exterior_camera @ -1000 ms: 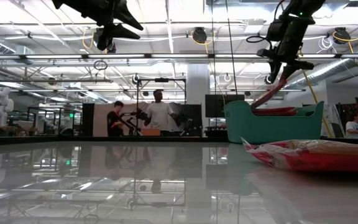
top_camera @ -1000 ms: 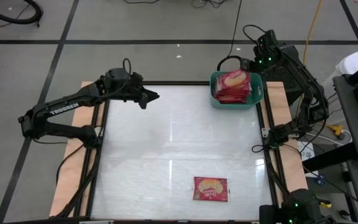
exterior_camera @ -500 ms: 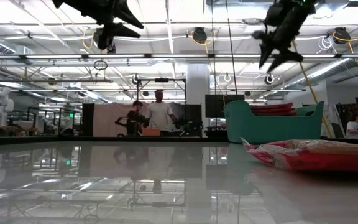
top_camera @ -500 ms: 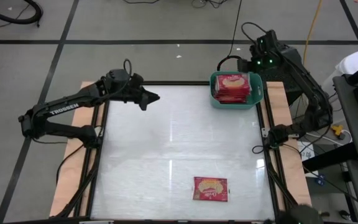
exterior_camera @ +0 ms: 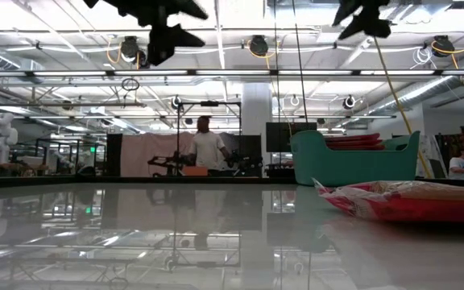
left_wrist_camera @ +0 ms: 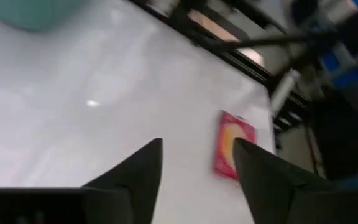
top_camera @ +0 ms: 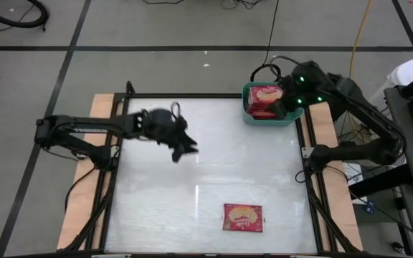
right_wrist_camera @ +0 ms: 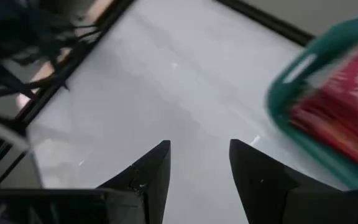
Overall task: Sort popcorn bags into baskets
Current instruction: Put the red popcorn bag into the green bin
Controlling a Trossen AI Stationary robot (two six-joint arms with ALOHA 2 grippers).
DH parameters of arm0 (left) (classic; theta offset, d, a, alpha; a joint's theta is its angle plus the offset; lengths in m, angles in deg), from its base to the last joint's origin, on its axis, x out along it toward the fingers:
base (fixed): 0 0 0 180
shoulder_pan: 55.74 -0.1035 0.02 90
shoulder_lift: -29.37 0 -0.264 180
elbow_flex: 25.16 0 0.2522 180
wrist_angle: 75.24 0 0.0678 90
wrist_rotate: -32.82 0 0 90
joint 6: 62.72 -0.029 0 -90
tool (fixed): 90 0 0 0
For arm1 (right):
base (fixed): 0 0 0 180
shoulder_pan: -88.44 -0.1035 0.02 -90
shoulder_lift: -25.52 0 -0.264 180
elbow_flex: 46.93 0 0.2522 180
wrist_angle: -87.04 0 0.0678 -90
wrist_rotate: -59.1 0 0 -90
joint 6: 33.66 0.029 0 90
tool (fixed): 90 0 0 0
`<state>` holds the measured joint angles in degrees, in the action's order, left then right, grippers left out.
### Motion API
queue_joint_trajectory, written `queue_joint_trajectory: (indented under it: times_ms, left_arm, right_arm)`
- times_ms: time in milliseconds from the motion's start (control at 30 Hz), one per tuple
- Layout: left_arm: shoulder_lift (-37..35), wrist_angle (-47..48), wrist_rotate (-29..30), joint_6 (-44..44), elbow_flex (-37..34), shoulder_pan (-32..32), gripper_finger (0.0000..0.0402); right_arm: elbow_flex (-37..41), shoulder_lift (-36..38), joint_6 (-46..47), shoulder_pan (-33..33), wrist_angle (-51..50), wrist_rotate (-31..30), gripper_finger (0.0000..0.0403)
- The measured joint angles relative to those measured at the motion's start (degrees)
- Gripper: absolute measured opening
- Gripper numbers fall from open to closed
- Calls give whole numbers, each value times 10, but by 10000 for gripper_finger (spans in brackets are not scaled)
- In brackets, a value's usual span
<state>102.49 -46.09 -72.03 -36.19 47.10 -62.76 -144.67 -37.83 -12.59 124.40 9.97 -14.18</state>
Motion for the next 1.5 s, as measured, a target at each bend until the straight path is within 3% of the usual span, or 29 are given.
queue_joint_trajectory:
  times_ms: [167,300,567,767,1000,1200,1500]
  left_arm:
    - [57,-60,14,-14,0,102,233]
    - [104,-107,63,-18,0,176,218]
    - [207,-181,146,70,0,283,172]
    - [272,-261,179,92,17,346,187]
    - [385,-213,205,102,139,369,247]
    - [469,-98,220,162,242,366,248]
    - [525,-95,230,239,255,369,253]
  right_arm:
    - [0,38,8,-65,-1,-2,155]
    - [0,62,21,-98,0,-2,155]
    - [0,85,16,-155,-12,-3,155]
    - [0,86,8,-188,-16,-4,155]
    - [8,84,-1,-214,-9,-3,155]
    - [56,92,13,-230,5,-2,155]
    - [132,108,42,-261,104,0,155]
